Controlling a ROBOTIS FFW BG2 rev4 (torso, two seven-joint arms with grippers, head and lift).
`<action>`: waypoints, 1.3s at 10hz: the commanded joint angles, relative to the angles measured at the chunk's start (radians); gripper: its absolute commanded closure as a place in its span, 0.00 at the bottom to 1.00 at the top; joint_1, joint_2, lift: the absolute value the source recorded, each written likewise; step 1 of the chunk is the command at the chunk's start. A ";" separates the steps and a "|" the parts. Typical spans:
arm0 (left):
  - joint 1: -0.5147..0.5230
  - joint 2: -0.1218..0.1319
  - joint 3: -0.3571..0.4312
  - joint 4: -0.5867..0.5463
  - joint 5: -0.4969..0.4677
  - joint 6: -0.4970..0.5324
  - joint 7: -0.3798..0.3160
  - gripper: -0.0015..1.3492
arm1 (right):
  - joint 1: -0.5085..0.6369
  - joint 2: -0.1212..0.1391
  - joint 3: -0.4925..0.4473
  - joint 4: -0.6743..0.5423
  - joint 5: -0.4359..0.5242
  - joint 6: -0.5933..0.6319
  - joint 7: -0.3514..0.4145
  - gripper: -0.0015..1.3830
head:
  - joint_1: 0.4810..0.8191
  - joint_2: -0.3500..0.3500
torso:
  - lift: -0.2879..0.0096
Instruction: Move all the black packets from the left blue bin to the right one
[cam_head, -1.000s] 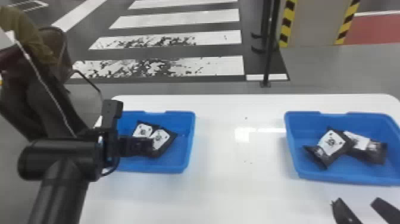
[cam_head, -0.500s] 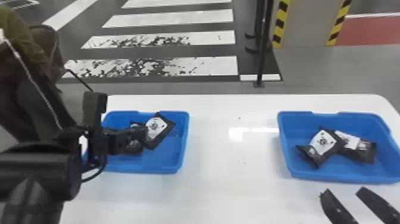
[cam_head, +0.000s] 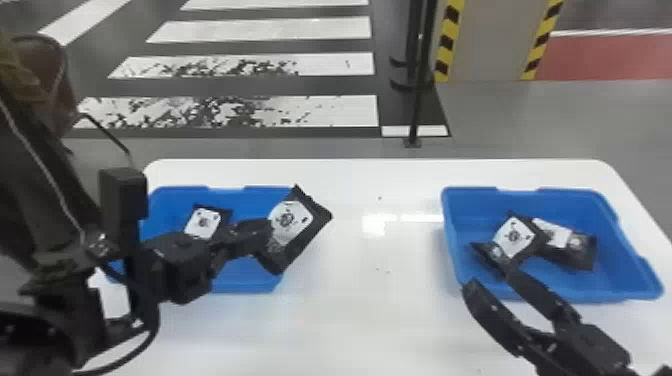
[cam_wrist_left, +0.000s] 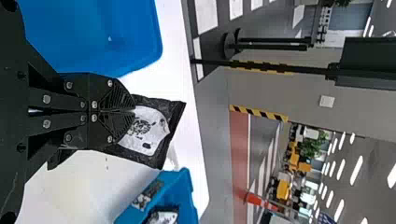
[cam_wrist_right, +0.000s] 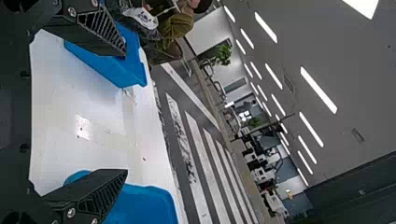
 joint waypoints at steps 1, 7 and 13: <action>0.051 -0.010 -0.026 -0.020 0.056 -0.031 -0.002 0.90 | -0.049 -0.023 0.059 0.025 -0.090 0.062 0.004 0.09 | 0.63 0.58 | 0.50; 0.061 -0.024 -0.110 -0.020 0.133 -0.024 -0.004 0.90 | -0.277 -0.056 0.230 0.226 -0.256 0.092 0.024 0.09 | 0.63 0.66 | 0.50; 0.046 -0.021 -0.141 0.002 0.153 -0.014 -0.002 0.90 | -0.311 -0.056 0.270 0.236 -0.238 0.077 0.024 0.90 | 0.63 0.64 | 0.50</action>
